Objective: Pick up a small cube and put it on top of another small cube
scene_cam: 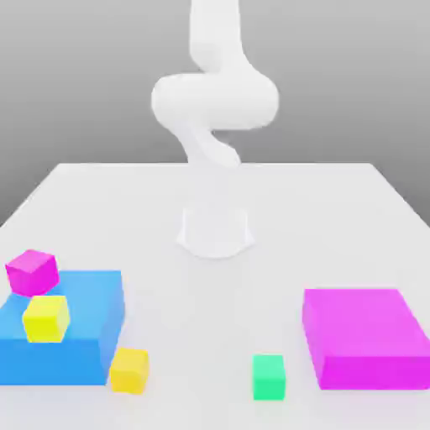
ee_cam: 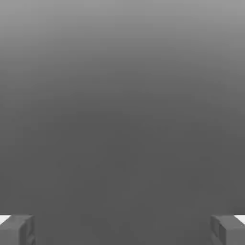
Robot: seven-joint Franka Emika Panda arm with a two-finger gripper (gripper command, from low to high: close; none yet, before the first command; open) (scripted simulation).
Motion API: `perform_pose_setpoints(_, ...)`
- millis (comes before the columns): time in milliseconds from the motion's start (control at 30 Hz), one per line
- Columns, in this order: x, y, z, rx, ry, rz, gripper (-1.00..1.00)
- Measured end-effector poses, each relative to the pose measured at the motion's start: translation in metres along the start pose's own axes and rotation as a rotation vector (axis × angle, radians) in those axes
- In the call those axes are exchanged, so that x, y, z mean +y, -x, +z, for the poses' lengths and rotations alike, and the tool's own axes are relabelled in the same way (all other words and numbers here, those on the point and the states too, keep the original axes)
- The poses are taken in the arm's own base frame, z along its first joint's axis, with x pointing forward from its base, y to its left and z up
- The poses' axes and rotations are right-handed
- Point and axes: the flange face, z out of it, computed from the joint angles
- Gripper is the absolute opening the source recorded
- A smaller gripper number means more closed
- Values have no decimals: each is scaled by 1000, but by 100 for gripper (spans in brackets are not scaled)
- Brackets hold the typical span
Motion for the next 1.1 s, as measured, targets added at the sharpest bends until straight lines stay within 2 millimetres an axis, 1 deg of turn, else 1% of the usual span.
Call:
perform_pose_setpoints(133,23,-7,80,-59,94,232,0)
perform_pose_setpoints(267,56,-7,151,-93,198,457,0)
perform_pose_setpoints(400,98,1,217,-103,313,681,0)
perform_pose_setpoints(533,147,14,273,-86,435,900,0)
perform_pose_setpoints(633,187,28,309,-55,530,1062,0)
perform_pose_setpoints(700,218,37,330,-22,595,1172,0)
perform_pose_setpoints(767,249,48,348,17,660,1278,0)
perform_pose_setpoints(867,292,70,370,86,757,1422,0)
perform_pose_setpoints(933,312,81,385,114,788,1468,0)
perform_pose_setpoints(1067,339,99,417,123,799,1482,0)
perform_pose_setpoints(1100,344,104,424,123,799,1483,-100)
